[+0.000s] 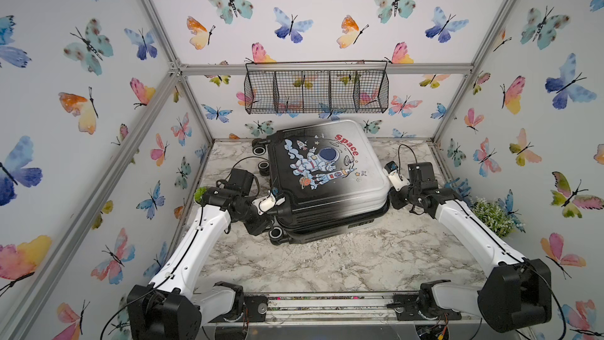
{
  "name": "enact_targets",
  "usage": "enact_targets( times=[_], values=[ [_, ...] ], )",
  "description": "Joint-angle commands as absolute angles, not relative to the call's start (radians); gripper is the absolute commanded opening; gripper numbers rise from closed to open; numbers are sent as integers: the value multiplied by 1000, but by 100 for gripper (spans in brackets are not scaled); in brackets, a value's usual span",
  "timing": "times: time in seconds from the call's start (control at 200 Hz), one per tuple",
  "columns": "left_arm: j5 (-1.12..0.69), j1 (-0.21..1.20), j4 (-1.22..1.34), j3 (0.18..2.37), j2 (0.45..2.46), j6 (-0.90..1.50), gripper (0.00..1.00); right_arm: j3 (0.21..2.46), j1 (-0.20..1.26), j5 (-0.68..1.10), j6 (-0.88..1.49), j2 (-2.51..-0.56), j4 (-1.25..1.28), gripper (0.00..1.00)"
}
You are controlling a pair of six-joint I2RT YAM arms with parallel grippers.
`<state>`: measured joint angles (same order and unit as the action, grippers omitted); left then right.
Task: Close the suitcase zippers
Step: Pick up the suitcase from the center of the board.
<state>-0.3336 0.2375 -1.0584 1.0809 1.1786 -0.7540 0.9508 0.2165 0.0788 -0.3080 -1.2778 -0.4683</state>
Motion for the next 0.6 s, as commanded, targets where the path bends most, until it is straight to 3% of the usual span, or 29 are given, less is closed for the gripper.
enact_targets(
  times=[0.0,0.165,0.365,0.596],
  values=[
    [-416,231,-1045,1131,1137,-734,39,940,199,23,-314,-1246,-519,3],
    [-474,229,-1043,1164,1134,-734,25,918,200,74,-323,-1210,-534,3],
    [-571,199,-1002,1224,1160,-628,23,868,200,141,-368,-1107,-552,3],
    [-615,117,-908,1318,1210,-488,12,849,201,250,-375,-1008,-581,3]
  ],
)
